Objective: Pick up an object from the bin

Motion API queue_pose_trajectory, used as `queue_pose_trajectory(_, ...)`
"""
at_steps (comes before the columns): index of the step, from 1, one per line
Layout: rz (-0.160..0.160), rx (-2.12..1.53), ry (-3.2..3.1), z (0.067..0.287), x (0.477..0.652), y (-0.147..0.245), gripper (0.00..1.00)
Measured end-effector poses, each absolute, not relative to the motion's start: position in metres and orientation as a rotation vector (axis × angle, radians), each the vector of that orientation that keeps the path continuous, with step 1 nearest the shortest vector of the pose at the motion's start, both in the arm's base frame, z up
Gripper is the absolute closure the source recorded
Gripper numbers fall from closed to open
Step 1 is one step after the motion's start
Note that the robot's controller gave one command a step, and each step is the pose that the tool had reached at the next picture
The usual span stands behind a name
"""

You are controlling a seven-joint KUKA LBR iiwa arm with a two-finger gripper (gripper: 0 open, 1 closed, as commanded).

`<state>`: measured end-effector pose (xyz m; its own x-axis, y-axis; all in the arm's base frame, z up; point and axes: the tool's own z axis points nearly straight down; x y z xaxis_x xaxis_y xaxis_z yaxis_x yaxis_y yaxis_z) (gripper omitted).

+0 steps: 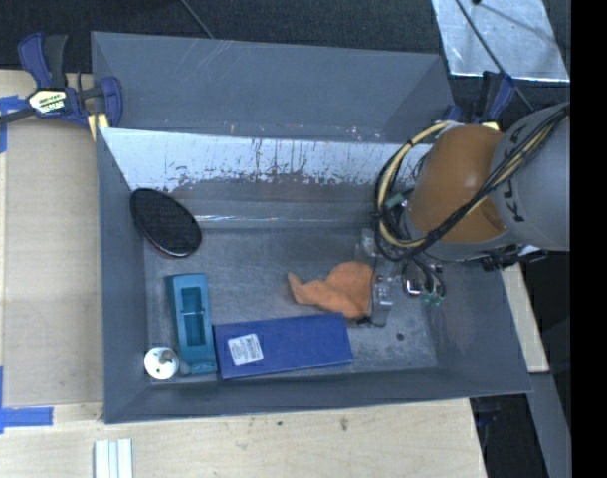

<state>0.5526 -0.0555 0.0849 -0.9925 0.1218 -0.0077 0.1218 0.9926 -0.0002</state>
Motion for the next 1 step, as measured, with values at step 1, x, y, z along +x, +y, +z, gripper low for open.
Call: queue_pose_trajectory(1,-0.001,0.370,3.116,0.0709,0.5380,-0.0253,1.00)
